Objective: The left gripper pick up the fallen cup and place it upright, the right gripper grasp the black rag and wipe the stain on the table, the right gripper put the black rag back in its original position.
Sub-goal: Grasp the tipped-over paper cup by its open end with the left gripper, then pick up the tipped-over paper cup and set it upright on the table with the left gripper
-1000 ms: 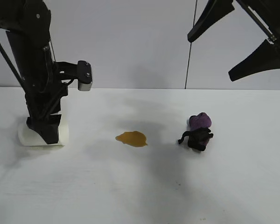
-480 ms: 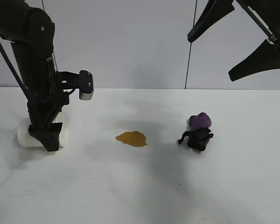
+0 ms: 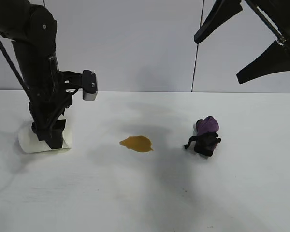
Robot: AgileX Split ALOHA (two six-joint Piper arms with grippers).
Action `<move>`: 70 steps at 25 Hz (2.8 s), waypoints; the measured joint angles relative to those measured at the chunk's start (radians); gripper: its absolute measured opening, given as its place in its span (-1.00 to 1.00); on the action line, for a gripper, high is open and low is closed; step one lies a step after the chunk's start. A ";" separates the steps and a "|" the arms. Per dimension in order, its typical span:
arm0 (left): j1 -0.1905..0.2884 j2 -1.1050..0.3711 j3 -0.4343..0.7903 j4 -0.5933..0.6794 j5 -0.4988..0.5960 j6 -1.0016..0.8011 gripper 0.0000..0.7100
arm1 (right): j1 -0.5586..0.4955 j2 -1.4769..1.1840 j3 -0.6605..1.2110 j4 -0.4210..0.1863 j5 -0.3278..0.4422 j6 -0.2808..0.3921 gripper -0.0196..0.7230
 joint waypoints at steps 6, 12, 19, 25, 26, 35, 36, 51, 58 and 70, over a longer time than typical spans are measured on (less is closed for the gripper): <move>0.024 -0.060 -0.112 -0.174 0.003 -0.021 0.17 | 0.000 0.000 0.000 0.000 -0.003 0.000 0.80; 0.165 -0.109 -0.129 -0.598 -0.015 0.041 0.17 | 0.000 0.000 0.000 0.000 -0.011 0.000 0.80; 0.321 -0.114 -0.092 -0.989 0.132 0.349 0.17 | 0.000 0.000 0.000 0.000 -0.017 0.000 0.80; 0.343 -0.114 -0.007 -1.158 0.160 0.635 0.17 | 0.000 0.000 0.000 0.000 -0.021 0.000 0.80; 0.343 -0.114 0.011 -1.172 0.150 0.672 0.17 | 0.000 0.000 0.000 0.000 -0.023 0.000 0.80; 0.347 -0.115 0.183 -1.371 0.057 0.983 0.17 | 0.000 0.000 0.000 0.000 -0.025 0.000 0.80; 0.349 -0.115 0.205 -1.400 0.052 1.015 0.17 | 0.000 0.000 0.000 0.000 -0.025 0.000 0.80; 0.385 -0.120 0.500 -1.753 -0.009 1.482 0.17 | 0.000 0.000 0.000 0.000 -0.026 0.000 0.80; 0.385 -0.124 0.549 -1.760 -0.038 1.568 0.17 | 0.000 0.000 0.000 0.000 -0.026 0.000 0.80; 0.385 -0.049 0.549 -1.780 -0.013 1.575 0.17 | 0.000 0.000 0.000 0.000 -0.026 0.000 0.80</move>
